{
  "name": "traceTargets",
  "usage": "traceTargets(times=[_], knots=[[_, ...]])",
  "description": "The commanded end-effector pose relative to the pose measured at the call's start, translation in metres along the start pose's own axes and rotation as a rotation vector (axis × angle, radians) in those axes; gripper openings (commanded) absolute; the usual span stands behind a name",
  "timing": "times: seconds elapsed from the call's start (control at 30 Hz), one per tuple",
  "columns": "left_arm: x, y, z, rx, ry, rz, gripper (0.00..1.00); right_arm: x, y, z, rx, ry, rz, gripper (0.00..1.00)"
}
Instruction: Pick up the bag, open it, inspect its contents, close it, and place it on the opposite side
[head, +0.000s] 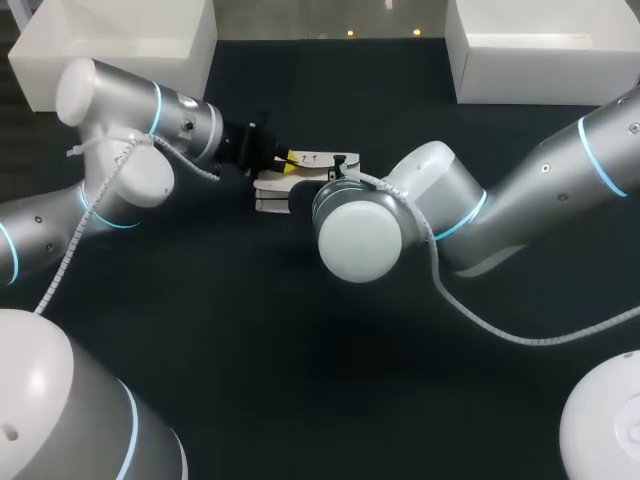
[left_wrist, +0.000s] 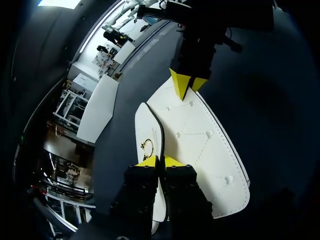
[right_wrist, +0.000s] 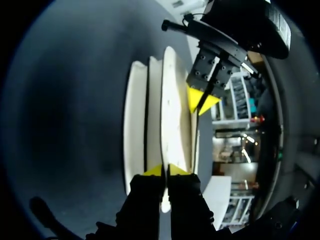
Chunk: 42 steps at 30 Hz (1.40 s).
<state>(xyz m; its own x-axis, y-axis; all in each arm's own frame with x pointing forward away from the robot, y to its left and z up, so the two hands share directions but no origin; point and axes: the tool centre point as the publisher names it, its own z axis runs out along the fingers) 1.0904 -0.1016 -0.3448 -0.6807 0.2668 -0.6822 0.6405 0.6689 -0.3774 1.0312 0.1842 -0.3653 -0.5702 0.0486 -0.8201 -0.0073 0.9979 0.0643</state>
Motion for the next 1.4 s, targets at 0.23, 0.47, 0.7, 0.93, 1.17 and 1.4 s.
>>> traceTargets(times=[0.23, 0.47, 0.7, 0.93, 1.17, 1.4], knots=[[-0.003, 0.009, 0.013, -0.066, 0.026, -0.054, 0.00, 0.002, -0.002, 0.001, -0.002, -0.007, 0.000, 0.00], [-0.004, 0.007, 0.011, -0.038, 0.016, -0.045, 0.00, 0.002, -0.002, 0.001, -0.002, -0.007, 0.000, 0.00], [-0.001, 0.004, 0.004, -0.020, 0.009, -0.020, 0.00, 0.002, -0.002, 0.001, -0.002, -0.007, 0.000, 0.00], [-0.002, 0.003, 0.002, -0.019, 0.006, -0.029, 0.43, 0.002, -0.002, 0.001, -0.002, -0.007, 0.000, 0.00], [-0.007, -0.001, -0.009, -0.019, -0.016, -0.041, 0.53, 0.002, -0.002, 0.001, -0.002, -0.007, 0.000, 0.00], [-0.013, -0.007, -0.026, -0.023, -0.032, -0.061, 0.64, 0.001, -0.001, 0.000, -0.004, -0.006, -0.003, 0.00]])
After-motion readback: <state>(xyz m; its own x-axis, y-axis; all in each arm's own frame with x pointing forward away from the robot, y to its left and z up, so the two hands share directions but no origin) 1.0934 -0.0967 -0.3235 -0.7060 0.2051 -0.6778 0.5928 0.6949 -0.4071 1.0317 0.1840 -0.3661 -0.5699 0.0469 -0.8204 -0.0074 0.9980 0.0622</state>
